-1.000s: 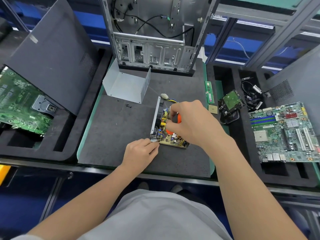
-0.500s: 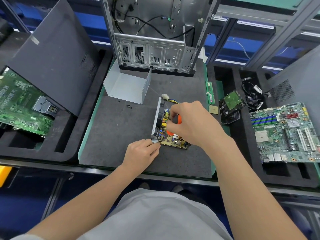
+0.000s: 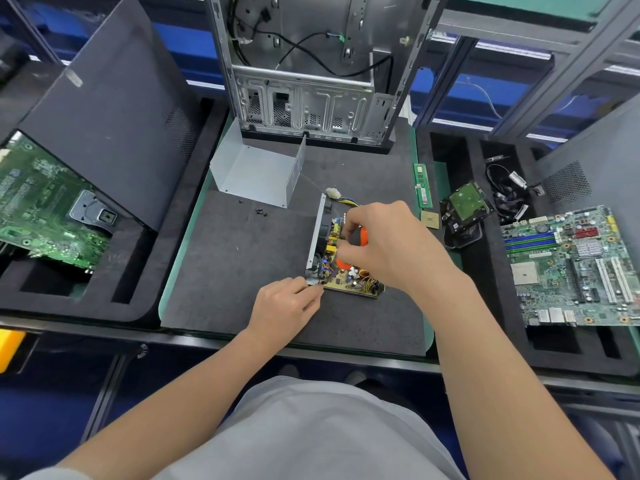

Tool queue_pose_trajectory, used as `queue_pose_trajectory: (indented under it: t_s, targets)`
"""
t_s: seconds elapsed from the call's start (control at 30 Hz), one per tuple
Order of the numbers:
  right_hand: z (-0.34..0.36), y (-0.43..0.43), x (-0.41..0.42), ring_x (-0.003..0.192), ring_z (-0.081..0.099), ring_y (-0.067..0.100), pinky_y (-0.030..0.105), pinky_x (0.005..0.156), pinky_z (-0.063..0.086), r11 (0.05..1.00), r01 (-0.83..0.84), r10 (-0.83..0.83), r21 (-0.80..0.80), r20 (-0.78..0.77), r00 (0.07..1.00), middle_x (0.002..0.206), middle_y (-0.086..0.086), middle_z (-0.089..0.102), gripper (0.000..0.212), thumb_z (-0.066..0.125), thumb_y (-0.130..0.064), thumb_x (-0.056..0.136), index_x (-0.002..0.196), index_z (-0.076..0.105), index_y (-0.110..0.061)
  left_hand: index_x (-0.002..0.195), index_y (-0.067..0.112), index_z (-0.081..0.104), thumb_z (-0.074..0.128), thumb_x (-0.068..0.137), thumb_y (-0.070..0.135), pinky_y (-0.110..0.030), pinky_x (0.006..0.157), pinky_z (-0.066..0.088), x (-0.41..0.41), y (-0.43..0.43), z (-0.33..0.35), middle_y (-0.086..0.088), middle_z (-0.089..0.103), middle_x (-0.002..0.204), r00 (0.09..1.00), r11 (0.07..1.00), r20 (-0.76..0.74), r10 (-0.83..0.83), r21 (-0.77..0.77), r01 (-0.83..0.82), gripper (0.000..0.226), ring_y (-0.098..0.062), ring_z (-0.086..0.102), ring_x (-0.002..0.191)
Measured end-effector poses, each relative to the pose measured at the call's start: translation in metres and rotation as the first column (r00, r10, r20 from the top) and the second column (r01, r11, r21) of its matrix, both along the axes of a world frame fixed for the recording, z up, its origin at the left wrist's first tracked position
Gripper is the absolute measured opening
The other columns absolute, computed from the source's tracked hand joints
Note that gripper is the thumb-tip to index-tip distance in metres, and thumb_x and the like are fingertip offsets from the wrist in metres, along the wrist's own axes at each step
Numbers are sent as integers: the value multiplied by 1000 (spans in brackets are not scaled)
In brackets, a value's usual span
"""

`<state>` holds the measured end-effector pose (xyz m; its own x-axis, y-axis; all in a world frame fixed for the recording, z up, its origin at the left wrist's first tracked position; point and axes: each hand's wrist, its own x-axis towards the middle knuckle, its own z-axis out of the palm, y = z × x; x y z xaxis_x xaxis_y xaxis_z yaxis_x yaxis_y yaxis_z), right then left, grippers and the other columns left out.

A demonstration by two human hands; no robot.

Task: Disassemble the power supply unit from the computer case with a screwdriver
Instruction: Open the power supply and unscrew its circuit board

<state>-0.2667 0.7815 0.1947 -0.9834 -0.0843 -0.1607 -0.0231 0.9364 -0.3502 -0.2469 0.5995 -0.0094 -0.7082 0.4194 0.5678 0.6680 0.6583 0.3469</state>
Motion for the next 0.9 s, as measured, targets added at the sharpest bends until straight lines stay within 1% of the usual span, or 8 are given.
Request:
queue_pose_trajectory:
  t_s: [0.17,0.27,0.4,0.57,0.67,0.73,0.8,0.9]
  targets:
    - [-1,2,2,61,54,13,29,51,46,1000,11,-11,-8,0,1000,76,-4,60,12,66,-37,90,87,66,-26,88,14,82,81,88,14,-33,47,54,0,0,0,-1,68,71,1000,1000,1,-3,-6,3,1,-17,61,55]
    - [1,2,2,63,56,14,30,51,50,1000,11,-12,-19,-17,1000,77,-4,61,12,66,-38,89,88,67,-26,88,15,82,81,89,14,-33,48,54,0,0,0,0,68,71,1000,1000,0,1,-4,-1,1,-16,61,56]
    - [3,0,2,65,59,17,36,57,58,1000,7,-7,-23,-6,1000,81,-2,64,13,66,-37,90,89,67,-24,88,15,81,81,88,14,-32,48,54,0,-1,0,0,68,72,1000,1000,0,-1,-4,1,1,-15,60,56]
    - [2,1,3,66,57,17,33,55,53,1000,23,-23,-18,-7,1000,79,-3,62,11,66,-37,89,87,67,-26,86,16,80,79,90,15,-33,48,53,0,0,0,1,65,69,1000,1000,14,25,10,-25,5,-15,58,55]
    - [2,2,3,72,57,21,35,59,54,1000,25,-25,-16,-7,1000,82,0,63,12,65,-36,89,89,67,-25,87,17,81,80,89,18,-30,51,54,1,1,4,4,64,66,995,996,85,62,54,-67,3,-11,58,56]
    - [2,2,3,71,55,20,34,58,52,999,26,-26,-23,-6,1000,82,0,62,13,65,-36,89,89,68,-24,88,17,82,83,88,20,-28,53,55,2,2,8,6,66,66,983,991,156,101,74,-113,3,-9,60,57]
    - [1,1,4,68,53,16,32,56,50,999,31,-31,-31,-5,999,81,0,61,13,66,-36,89,89,68,-23,88,18,83,85,86,22,-28,51,54,4,5,11,7,65,65,968,986,210,136,71,-153,4,-8,60,56]
    - [0,1,4,65,52,17,31,54,47,999,38,-39,-39,-9,999,78,-1,61,13,66,-36,89,89,68,-23,79,21,82,86,85,23,-29,47,52,6,12,17,8,62,60,946,974,255,199,56,-220,8,-10,58,52]
